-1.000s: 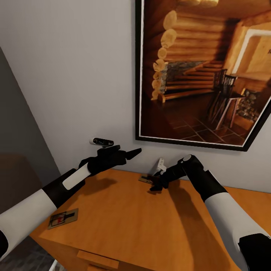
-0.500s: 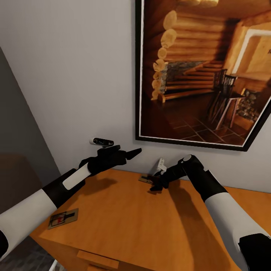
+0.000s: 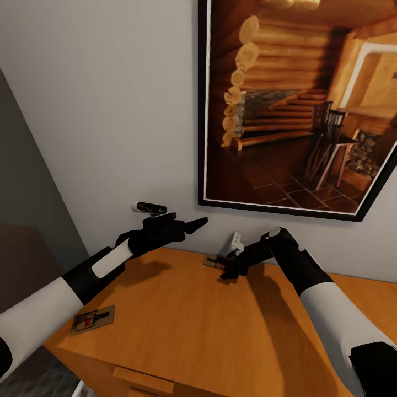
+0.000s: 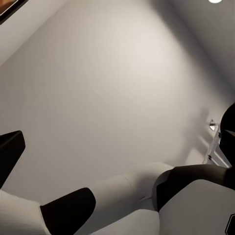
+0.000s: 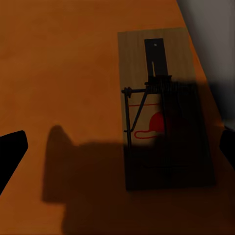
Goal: Take the four mousetraps from the cabinet in the bathroom and place them on the bathroom floor. Make sure all four end up on the same floor surface, and ensure that at least two of them are either under or directly next to the same bathroom sink.
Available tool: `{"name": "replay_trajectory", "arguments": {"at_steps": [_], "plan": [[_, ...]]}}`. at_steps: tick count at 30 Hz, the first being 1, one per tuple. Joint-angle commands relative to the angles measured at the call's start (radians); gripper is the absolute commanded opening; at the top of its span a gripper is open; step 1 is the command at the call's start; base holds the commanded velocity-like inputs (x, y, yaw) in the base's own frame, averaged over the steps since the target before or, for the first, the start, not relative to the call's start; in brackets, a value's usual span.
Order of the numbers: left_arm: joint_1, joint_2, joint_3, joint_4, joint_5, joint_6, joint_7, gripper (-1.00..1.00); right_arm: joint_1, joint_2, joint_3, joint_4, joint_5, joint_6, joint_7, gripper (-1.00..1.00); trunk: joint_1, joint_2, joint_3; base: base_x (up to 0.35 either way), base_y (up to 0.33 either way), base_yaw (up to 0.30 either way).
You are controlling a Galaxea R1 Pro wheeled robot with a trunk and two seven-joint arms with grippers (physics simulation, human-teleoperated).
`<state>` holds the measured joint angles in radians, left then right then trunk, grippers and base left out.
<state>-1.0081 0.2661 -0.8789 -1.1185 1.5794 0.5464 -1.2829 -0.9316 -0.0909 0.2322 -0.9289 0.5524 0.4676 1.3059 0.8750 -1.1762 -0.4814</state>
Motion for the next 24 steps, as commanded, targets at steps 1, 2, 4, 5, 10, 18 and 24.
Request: {"name": "replay_trajectory", "arguments": {"at_steps": [1, 2, 4, 5, 10, 18, 24], "plan": [[-0.002, 0.001, -0.005, -0.001, 0.01, 0.01, -0.001, 1.0, -0.001, -0.001, 0.001, 0.0, 0.008, 0.025, -0.012, 1.0, 0.0, 0.0, -0.001, 0.0, 0.0, 0.0], [-0.002, 0.001, -0.005, -0.003, 0.01, 0.01, -0.001, 1.0, -0.001, 0.0, 0.001, 0.0, 0.008, 0.025, -0.012, 1.0, 0.0, 0.0, -0.001, 0.0, 0.0, 0.0], [-0.002, 0.001, -0.005, -0.005, 0.01, 0.01, -0.001, 1.0, -0.001, 0.0, 0.001, 0.0, 0.008, 0.025, -0.013, 1.0, 0.0, 0.0, -0.001, 0.0, 0.0, 0.0], [-0.002, 0.001, -0.005, -0.006, 0.01, 0.01, -0.001, 1.0, -0.001, 0.0, 0.001, 0.001, 0.008, 0.025, -0.013, 1.0, 0.0, 0.0, -0.001, 0.0, 0.0, 0.0], [-0.002, 0.001, -0.005, -0.01, 0.01, 0.01, -0.001, 1.0, -0.001, 0.0, 0.001, 0.003, 0.007, 0.025, -0.014, 1.0, 0.0, 0.0, -0.001, 0.0, 0.0, 0.0], [-0.001, 0.001, -0.005, -0.013, 0.01, 0.01, -0.001, 1.0, -0.001, 0.001, 0.001, 0.006, 0.006, 0.014, -0.015, 1.0, 0.0, 0.0, -0.001, 0.0, 0.0, 0.0], [-0.001, 0.001, -0.005, -0.017, 0.01, 0.01, -0.001, 1.0, -0.001, 0.002, 0.001, 0.008, 0.005, 0.006, -0.016, 1.0, 0.0, 0.0, -0.001, 0.0, 0.0, 0.0]]}}
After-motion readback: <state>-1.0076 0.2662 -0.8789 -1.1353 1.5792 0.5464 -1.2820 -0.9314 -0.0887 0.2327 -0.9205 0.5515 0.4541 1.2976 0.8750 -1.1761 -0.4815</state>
